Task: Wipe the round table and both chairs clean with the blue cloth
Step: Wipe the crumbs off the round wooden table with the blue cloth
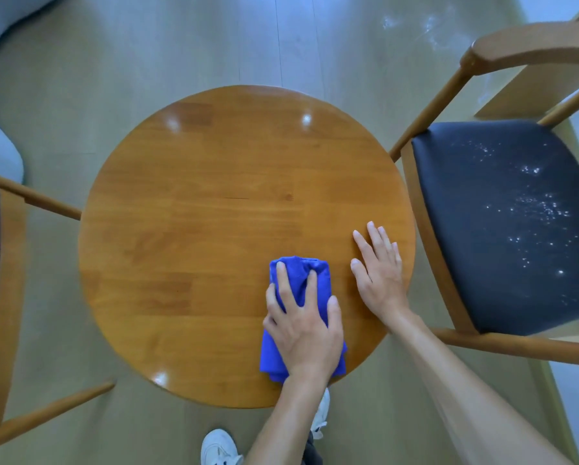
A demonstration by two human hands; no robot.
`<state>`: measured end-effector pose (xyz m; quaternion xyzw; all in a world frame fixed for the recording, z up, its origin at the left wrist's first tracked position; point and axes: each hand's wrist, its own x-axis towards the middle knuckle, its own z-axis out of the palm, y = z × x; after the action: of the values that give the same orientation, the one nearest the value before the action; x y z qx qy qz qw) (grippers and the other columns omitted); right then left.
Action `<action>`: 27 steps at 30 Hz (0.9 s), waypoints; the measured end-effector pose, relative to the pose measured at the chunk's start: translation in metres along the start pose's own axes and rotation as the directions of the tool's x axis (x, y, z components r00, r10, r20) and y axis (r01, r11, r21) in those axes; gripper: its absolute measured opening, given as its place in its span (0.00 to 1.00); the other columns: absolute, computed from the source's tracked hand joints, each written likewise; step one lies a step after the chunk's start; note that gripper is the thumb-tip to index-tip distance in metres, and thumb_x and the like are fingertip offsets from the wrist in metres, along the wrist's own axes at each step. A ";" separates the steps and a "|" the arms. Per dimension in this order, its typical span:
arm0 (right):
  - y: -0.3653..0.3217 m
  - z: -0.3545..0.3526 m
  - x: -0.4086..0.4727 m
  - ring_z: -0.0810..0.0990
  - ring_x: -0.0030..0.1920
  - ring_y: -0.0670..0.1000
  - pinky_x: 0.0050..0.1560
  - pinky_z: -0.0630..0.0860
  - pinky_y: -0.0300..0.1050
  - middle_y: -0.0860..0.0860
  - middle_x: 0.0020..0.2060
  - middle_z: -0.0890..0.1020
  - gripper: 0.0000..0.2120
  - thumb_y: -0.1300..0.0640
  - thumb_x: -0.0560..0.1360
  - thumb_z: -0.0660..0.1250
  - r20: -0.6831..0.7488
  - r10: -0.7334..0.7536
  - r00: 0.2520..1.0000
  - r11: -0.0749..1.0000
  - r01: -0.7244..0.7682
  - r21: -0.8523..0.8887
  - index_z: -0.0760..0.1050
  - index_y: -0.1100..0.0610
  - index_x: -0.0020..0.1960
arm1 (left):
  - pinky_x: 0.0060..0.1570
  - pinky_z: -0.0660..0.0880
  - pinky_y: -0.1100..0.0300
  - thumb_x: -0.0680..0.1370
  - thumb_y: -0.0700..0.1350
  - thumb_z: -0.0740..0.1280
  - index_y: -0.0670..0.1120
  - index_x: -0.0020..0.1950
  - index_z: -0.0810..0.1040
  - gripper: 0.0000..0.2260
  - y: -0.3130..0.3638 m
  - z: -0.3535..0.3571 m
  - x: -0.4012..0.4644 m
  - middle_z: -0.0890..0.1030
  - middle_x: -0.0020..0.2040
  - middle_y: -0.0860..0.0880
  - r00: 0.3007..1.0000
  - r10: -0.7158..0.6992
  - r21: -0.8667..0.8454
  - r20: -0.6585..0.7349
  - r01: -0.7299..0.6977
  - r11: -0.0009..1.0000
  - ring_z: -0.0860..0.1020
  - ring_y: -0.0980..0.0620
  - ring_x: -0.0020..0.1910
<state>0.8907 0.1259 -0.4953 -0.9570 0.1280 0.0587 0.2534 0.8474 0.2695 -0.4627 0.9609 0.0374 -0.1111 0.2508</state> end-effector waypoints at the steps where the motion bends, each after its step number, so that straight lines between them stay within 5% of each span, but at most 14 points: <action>1: -0.005 -0.003 -0.002 0.47 0.77 0.48 0.76 0.42 0.52 0.50 0.78 0.54 0.25 0.52 0.79 0.52 -0.003 0.019 1.000 0.999 -0.019 0.037 0.60 0.52 0.76 | 0.58 0.68 0.43 0.77 0.56 0.58 0.55 0.69 0.73 0.21 -0.003 -0.004 0.006 0.58 0.78 0.47 1.000 0.001 -0.054 0.018 0.000 0.999 0.64 0.41 0.70; 3: -0.024 -0.003 -0.015 0.48 0.77 0.50 0.76 0.46 0.55 0.52 0.78 0.55 0.26 0.49 0.78 0.50 -0.056 0.059 0.997 0.995 -0.055 0.082 0.60 0.51 0.76 | 0.63 0.65 0.43 0.78 0.57 0.54 0.55 0.71 0.71 0.23 -0.032 -0.024 0.017 0.59 0.77 0.49 0.998 0.047 -0.094 0.029 -0.044 0.995 0.63 0.44 0.71; 9: -0.130 0.053 -0.076 0.65 0.70 0.64 0.64 0.68 0.61 0.62 0.73 0.63 0.32 0.40 0.73 0.61 -0.131 0.187 0.974 0.981 -0.192 -0.021 0.66 0.54 0.73 | 0.70 0.51 0.33 0.76 0.60 0.46 0.54 0.76 0.63 0.30 -0.183 -0.086 0.052 0.58 0.78 0.45 0.999 -0.038 0.327 -0.020 0.042 0.944 0.54 0.41 0.77; 12: -0.160 0.074 -0.078 0.69 0.68 0.65 0.59 0.73 0.61 0.63 0.71 0.67 0.32 0.42 0.71 0.68 -0.158 0.235 0.959 0.966 -0.248 -0.072 0.69 0.54 0.71 | 0.71 0.44 0.36 0.78 0.61 0.46 0.54 0.77 0.59 0.28 -0.208 -0.084 0.052 0.57 0.78 0.45 1.000 -0.001 0.381 -0.004 0.002 0.925 0.52 0.42 0.77; 14: -0.167 0.088 -0.090 0.67 0.70 0.64 0.62 0.72 0.61 0.61 0.72 0.66 0.31 0.42 0.72 0.65 -0.156 0.099 0.983 0.981 -0.123 -0.150 0.68 0.52 0.72 | 0.72 0.35 0.44 0.78 0.60 0.47 0.54 0.77 0.60 0.27 -0.210 -0.079 0.053 0.56 0.79 0.46 1.000 0.009 0.383 -0.027 0.002 0.924 0.51 0.43 0.77; 16: -0.160 0.099 -0.113 0.65 0.72 0.63 0.65 0.69 0.60 0.59 0.74 0.64 0.30 0.42 0.73 0.63 -0.080 -0.174 0.981 0.965 0.154 -0.214 0.66 0.50 0.72 | 0.70 0.29 0.51 0.78 0.59 0.48 0.54 0.76 0.61 0.27 -0.209 -0.078 0.053 0.56 0.78 0.46 0.999 0.018 0.386 -0.042 0.000 0.922 0.52 0.42 0.77; 20: -0.090 0.079 -0.117 0.66 0.71 0.61 0.62 0.71 0.59 0.55 0.73 0.66 0.26 0.46 0.73 0.65 0.026 -0.568 0.822 0.803 0.561 -0.203 0.70 0.50 0.69 | 0.69 0.28 0.54 0.79 0.59 0.48 0.54 0.77 0.61 0.26 -0.207 -0.073 0.048 0.56 0.78 0.46 0.999 0.003 0.402 -0.047 0.016 0.916 0.52 0.43 0.77; 27: 0.036 -0.027 0.007 0.69 0.68 0.64 0.66 0.69 0.60 0.59 0.71 0.68 0.26 0.51 0.74 0.70 -0.159 -0.265 0.951 0.950 0.229 -0.211 0.72 0.58 0.69 | 0.69 0.28 0.53 0.80 0.61 0.44 0.55 0.77 0.58 0.27 -0.199 -0.073 0.047 0.54 0.79 0.47 0.999 -0.020 0.410 -0.050 0.039 0.911 0.49 0.45 0.78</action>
<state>0.8885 0.0807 -0.4898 -0.9865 0.0237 -0.0511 0.1535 0.8823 0.4793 -0.5059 0.9937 0.0334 -0.0990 0.0406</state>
